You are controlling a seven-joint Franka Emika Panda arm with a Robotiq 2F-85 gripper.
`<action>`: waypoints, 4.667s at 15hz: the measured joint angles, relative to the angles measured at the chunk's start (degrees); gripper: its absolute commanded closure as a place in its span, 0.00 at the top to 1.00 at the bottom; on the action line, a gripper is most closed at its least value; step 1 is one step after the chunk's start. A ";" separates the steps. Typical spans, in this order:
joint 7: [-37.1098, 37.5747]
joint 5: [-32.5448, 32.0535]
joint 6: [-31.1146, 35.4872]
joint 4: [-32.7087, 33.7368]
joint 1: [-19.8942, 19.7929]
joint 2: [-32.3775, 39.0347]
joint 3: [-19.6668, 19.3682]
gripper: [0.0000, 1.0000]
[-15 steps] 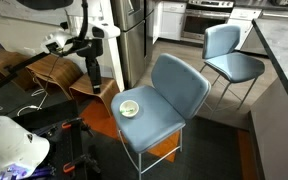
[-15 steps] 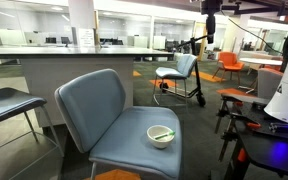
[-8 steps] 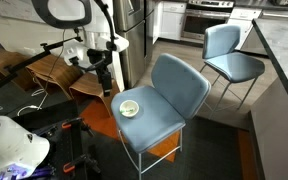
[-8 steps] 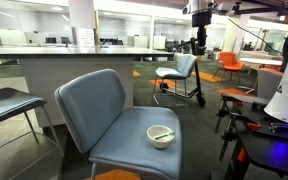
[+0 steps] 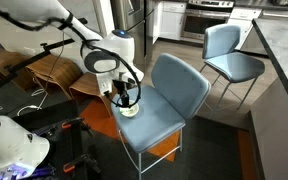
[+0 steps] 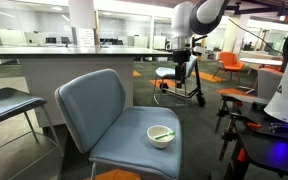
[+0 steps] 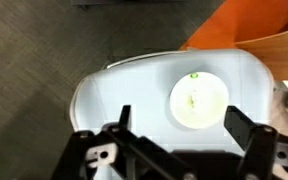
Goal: Move the bowl to the left.
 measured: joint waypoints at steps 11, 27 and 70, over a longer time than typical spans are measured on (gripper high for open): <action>-11.81 12.81 10.12 15.76 -4.64 31.57 6.19 1.00; -12.71 12.74 10.13 30.28 -9.70 48.71 8.69 0.66; -15.66 7.02 13.45 33.18 -7.80 50.16 12.62 0.71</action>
